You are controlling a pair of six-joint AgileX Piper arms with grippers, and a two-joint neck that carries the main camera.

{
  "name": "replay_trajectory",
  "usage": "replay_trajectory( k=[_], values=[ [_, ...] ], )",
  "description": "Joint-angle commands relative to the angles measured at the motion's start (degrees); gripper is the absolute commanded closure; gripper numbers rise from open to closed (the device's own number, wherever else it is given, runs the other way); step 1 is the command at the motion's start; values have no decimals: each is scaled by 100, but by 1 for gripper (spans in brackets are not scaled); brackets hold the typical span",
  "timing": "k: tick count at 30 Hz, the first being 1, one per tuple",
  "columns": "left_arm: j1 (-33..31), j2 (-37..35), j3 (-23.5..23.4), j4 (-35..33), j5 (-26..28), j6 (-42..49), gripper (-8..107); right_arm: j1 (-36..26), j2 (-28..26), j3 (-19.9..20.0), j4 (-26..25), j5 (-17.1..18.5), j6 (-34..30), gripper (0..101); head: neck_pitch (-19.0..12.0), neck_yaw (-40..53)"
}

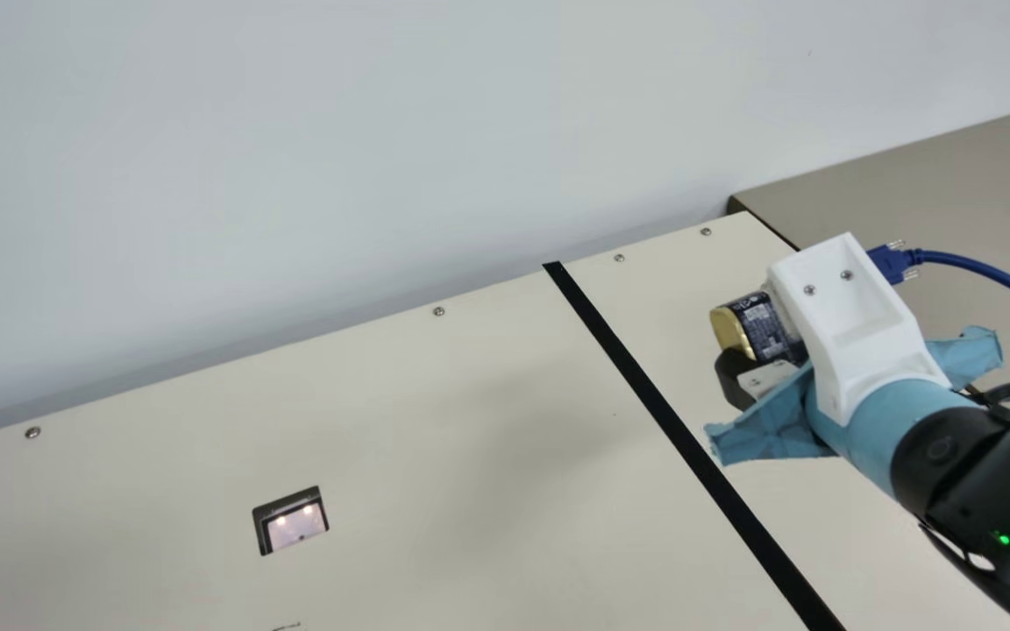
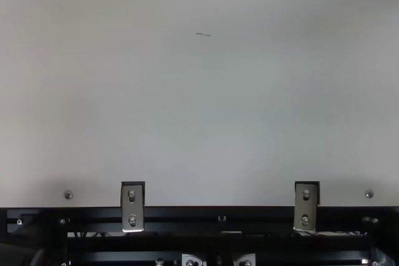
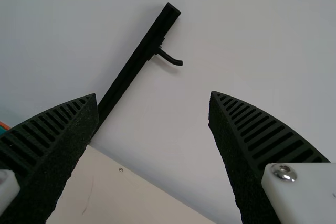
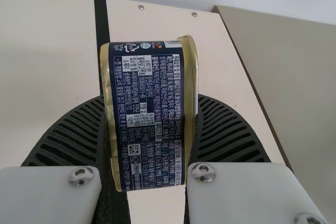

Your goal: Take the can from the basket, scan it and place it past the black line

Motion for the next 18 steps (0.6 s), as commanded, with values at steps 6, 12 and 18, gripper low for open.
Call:
replay_trajectory(
  k=[6,12,18],
  values=[
    [0,0,0,0,0,0,9,-629,-49,92,590,-244,-727,101,-213,-115],
    [0,0,0,0,0,0,9,-1145,-31,154,1133,-405,-1363,101,-213,-115],
    [0,0,0,0,0,0,9,-1700,58,236,1737,-583,-2097,101,-213,-115]
  ],
)
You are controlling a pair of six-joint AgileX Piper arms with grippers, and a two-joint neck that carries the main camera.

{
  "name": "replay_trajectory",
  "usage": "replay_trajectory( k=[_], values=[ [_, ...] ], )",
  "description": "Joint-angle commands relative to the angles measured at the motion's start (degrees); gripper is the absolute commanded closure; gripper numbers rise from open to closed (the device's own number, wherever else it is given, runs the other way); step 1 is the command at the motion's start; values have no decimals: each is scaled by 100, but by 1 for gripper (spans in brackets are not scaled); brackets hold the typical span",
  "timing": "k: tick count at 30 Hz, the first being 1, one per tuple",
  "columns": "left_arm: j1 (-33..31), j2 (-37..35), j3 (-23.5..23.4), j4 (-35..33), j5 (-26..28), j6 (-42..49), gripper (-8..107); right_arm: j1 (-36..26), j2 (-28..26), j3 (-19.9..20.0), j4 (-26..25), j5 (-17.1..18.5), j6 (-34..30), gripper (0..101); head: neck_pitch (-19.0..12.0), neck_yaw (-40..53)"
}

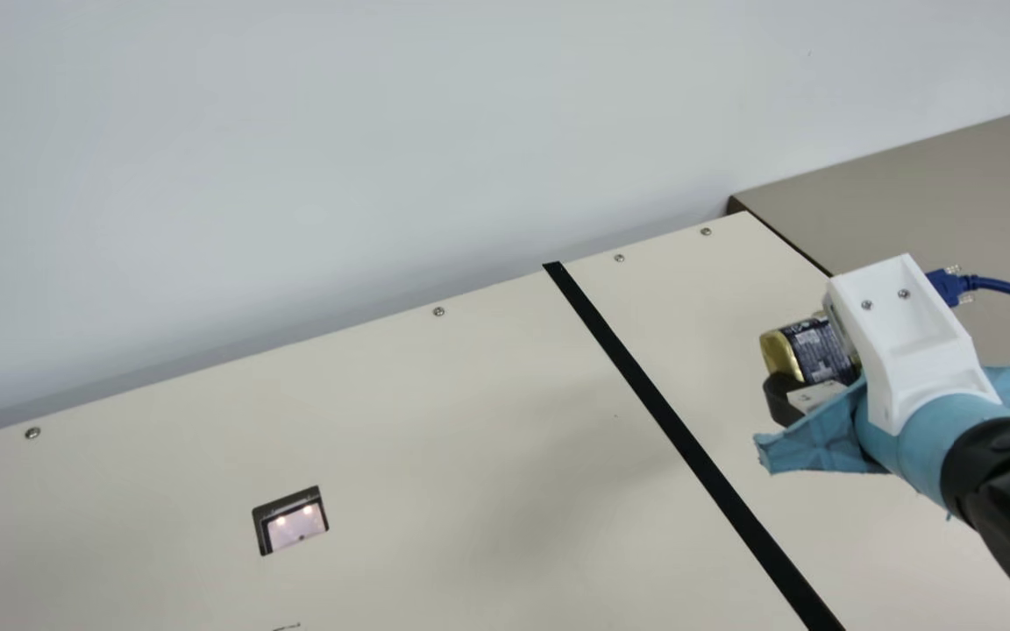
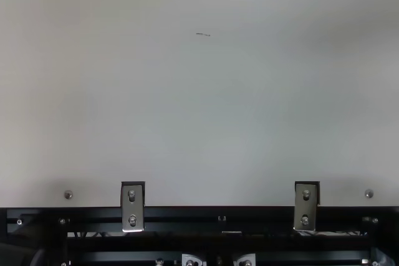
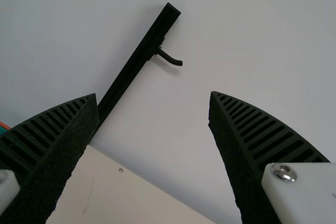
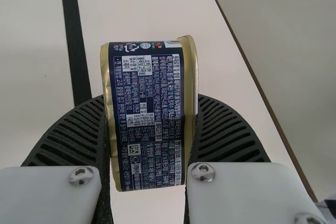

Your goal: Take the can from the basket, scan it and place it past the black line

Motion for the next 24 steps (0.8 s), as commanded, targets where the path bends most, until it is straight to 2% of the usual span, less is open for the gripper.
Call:
replay_trajectory(
  k=[1,14,20,24],
  values=[
    [0,0,0,0,0,0,9,-257,49,21,306,-90,-378,101,-213,-115],
    [0,0,0,0,0,0,9,-1438,749,147,1781,-612,-2260,101,-213,-115],
    [0,0,0,0,0,0,9,-1803,1097,102,2581,-659,-3281,101,-213,-115],
    [0,0,0,0,0,0,9,-2017,1330,1,3107,-535,-3969,101,-213,-115]
  ],
)
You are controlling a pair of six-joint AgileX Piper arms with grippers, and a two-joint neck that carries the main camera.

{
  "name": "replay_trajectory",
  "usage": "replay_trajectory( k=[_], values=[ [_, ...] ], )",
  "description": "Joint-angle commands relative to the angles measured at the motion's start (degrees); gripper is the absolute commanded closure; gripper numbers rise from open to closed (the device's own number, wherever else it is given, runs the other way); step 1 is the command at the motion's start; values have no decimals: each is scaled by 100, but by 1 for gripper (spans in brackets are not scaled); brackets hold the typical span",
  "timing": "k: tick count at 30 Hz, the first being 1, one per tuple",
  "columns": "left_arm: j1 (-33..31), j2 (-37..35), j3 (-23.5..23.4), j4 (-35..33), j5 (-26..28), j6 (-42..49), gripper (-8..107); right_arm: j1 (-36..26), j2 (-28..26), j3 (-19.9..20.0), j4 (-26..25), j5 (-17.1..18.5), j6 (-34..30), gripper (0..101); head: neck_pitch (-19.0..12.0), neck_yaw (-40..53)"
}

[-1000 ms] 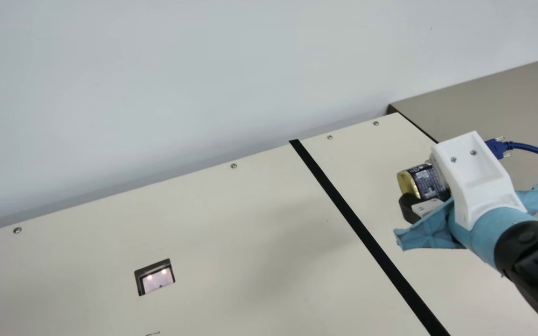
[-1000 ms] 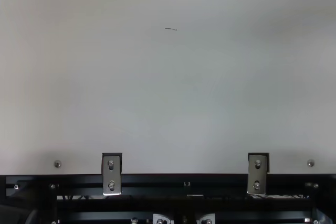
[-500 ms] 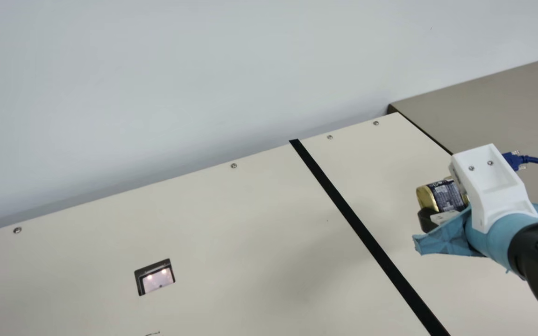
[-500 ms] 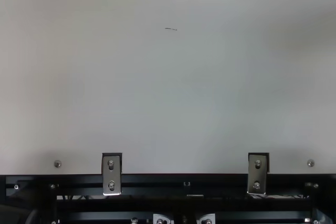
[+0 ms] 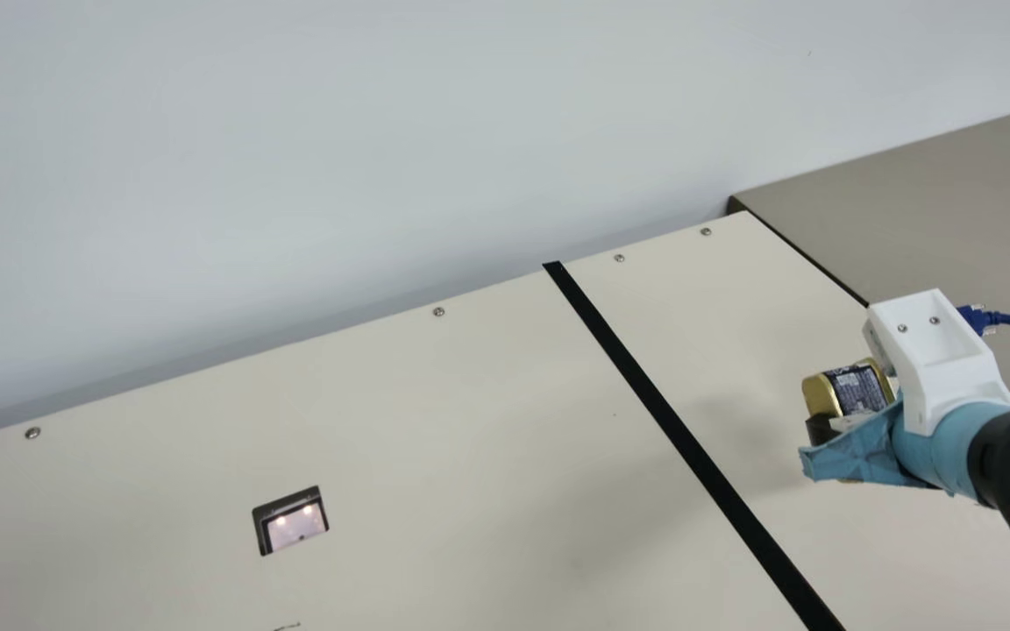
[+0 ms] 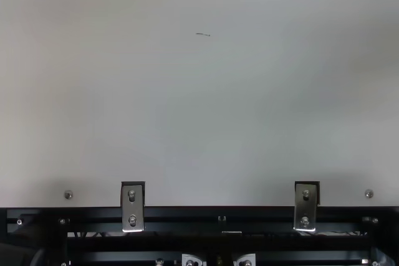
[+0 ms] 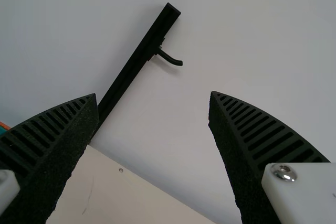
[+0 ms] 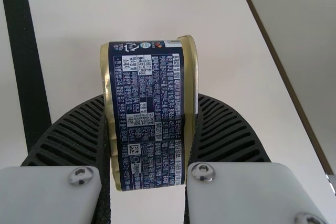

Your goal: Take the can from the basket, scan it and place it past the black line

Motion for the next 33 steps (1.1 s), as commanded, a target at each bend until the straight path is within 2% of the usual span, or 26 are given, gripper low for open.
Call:
replay_trajectory(
  k=[1,8,15,21,33],
  values=[
    [0,0,0,0,0,0,9,-122,128,-58,459,125,-694,101,-213,-115],
    [0,0,0,0,0,0,9,-699,631,-418,1195,494,-1951,101,-213,-115],
    [0,0,0,0,0,0,9,-1172,1186,-760,1364,718,-2795,101,-213,-115],
    [0,0,0,0,0,0,9,-1341,1544,-917,1216,730,-3027,101,-213,-115],
    [0,0,0,0,0,0,9,-1252,1828,-985,858,657,-2908,101,-213,-115]
  ],
)
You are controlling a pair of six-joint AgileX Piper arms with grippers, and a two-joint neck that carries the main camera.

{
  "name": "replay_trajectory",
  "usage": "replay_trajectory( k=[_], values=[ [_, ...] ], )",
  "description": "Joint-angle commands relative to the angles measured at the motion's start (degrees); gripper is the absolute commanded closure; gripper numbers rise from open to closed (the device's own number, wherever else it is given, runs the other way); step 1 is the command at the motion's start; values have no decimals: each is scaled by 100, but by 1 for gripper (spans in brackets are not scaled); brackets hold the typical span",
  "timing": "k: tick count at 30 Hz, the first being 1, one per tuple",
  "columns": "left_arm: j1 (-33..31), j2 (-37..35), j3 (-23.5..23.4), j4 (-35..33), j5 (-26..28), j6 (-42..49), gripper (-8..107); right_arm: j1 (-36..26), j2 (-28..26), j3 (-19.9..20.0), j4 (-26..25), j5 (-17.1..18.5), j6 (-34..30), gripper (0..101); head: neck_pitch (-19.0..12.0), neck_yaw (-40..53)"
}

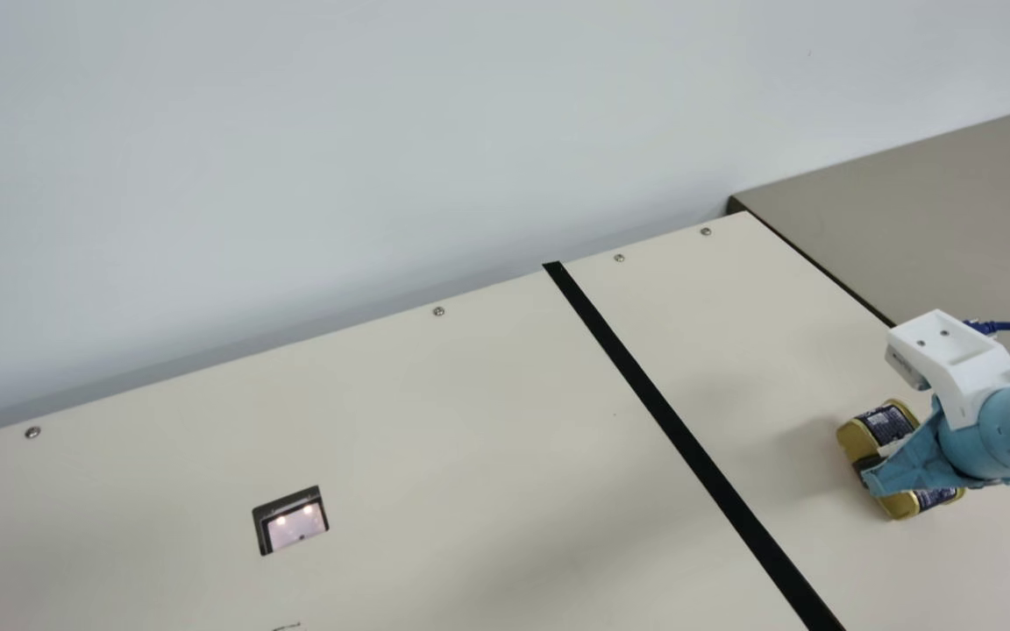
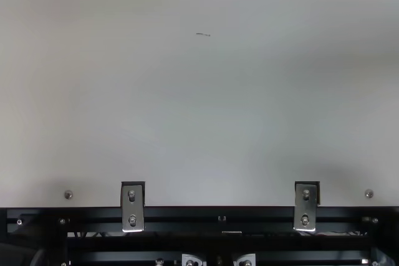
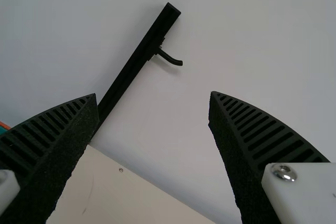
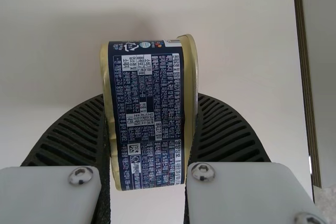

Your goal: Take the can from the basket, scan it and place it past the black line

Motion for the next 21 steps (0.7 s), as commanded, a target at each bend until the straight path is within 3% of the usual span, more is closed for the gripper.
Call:
replay_trajectory(
  k=[1,11,12,13,15,20,21],
  values=[
    [0,0,0,0,0,0,9,19,15,4,-53,-16,48,101,-213,-115],
    [0,0,0,0,0,0,9,112,26,10,-213,-48,193,101,-213,-115],
    [0,0,0,0,0,0,9,118,25,10,-222,-48,199,92,-213,-115],
    [0,0,0,0,0,0,9,127,24,13,-233,-49,209,74,-213,-115],
    [0,0,0,0,0,0,9,127,20,10,-240,-81,208,51,-213,-115],
    [0,0,0,0,0,0,9,132,20,12,-237,-84,208,20,-213,-115],
    [0,0,0,0,0,0,9,132,20,17,-237,-84,208,18,-213,-115]
  ],
)
